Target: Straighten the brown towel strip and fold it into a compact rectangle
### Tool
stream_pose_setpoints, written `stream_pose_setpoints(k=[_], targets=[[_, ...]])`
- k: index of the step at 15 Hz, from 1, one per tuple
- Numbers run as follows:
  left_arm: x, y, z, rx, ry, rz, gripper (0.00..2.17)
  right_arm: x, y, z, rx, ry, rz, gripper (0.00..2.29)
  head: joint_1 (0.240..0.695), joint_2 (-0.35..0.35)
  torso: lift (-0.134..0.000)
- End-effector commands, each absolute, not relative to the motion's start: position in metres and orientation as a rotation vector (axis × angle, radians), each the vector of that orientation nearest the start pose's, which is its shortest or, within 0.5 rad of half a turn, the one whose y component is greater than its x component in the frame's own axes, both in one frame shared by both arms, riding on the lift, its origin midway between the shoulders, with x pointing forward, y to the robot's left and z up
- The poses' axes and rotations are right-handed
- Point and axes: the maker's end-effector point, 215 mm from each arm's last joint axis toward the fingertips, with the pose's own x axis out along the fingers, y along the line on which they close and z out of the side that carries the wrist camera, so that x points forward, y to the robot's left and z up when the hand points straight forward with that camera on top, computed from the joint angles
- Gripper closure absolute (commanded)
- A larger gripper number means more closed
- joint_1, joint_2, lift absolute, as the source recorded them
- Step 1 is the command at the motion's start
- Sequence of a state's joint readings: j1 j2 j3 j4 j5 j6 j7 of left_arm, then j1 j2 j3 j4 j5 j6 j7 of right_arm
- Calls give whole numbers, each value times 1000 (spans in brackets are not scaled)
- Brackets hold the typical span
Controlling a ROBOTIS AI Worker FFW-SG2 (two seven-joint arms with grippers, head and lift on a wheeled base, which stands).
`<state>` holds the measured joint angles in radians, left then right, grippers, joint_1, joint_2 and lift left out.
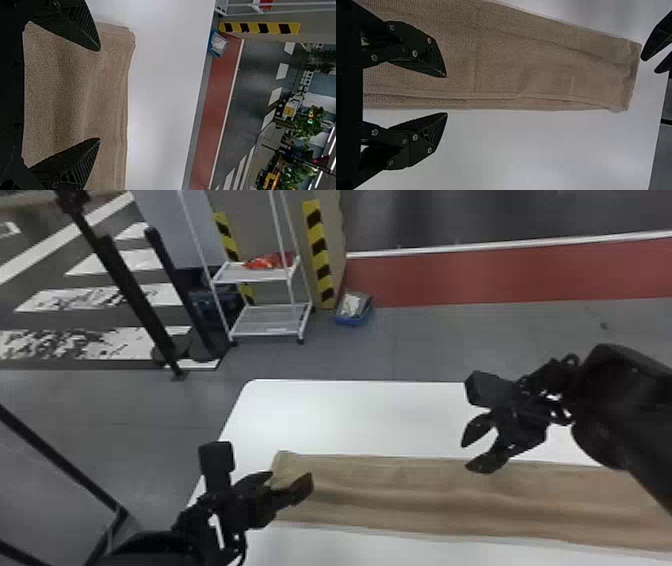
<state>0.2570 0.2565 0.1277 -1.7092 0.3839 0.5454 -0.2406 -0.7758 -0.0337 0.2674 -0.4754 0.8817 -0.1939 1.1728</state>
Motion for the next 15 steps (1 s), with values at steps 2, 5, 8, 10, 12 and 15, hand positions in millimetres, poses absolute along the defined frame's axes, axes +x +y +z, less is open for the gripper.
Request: stream_pose_setpoints(k=[2, 5, 8, 10, 12, 15], targets=[[445, 273, -524, -203, 620, -210, 87, 549, -85, -532, -948, 733, 1418, 647, 695, 224, 0], [435, 261, -526, -205, 628, -231, 87, 553, -88, -543, -967, 725, 1371, 647, 695, 203, 0], [433, 260, -527, -205, 631, -234, 87, 557, -92, -555, -972, 707, 1309, 650, 695, 191, 0], [432, 262, -527, -199, 632, -237, 87, 560, -100, -555, -944, 721, 1285, 650, 695, 187, 0], [432, 262, -527, -197, 633, -235, 87, 558, -106, -557, -934, 749, 1277, 650, 695, 181, 0], [426, 257, -529, -195, 638, -245, 87, 553, -111, -561, -917, 789, 1279, 650, 695, 175, 0]])
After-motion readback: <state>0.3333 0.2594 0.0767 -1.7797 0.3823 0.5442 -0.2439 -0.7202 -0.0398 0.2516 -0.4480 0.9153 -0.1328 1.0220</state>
